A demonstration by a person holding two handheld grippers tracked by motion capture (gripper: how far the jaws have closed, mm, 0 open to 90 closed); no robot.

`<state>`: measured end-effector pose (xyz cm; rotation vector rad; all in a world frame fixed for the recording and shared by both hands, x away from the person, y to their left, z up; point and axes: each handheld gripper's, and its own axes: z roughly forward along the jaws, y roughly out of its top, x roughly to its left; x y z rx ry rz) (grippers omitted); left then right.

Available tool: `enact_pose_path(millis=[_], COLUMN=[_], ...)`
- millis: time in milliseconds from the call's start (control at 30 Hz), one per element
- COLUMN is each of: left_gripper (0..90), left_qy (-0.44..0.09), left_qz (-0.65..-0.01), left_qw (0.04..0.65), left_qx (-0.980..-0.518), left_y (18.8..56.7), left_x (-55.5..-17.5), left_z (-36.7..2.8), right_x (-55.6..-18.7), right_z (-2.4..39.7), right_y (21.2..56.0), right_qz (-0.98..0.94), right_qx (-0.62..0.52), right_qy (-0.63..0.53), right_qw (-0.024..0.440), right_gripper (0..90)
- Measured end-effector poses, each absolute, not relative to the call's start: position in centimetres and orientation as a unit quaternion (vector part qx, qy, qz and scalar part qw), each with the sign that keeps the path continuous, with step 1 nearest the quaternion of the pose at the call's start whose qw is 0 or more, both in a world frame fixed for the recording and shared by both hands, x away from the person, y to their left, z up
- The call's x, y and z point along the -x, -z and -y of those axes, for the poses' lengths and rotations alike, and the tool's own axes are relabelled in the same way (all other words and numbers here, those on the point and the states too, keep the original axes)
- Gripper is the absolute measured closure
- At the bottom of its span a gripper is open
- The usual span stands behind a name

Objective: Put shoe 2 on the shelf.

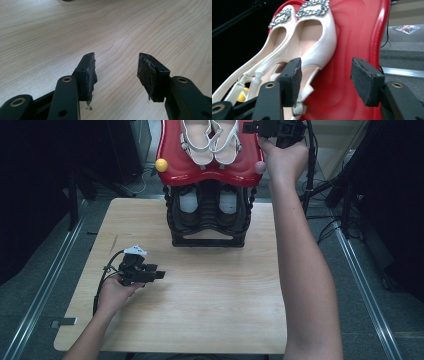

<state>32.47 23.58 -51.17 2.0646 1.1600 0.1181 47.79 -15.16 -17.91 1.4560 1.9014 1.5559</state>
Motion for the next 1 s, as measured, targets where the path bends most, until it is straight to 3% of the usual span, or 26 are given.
enact_pose_path(millis=[1000], left_gripper=[47.5], left_qy=[-0.057], left_qz=[-0.432], left_qw=[0.373], left_qx=[-0.819], left_y=[51.2], left_x=[-32.5], left_z=[-23.2], right_x=[-46.9], right_z=[23.3], right_y=[24.0], right_qz=[-0.654], right_qx=[-0.537], right_qy=[-0.514], right_qw=[0.142], right_gripper=[39.0])
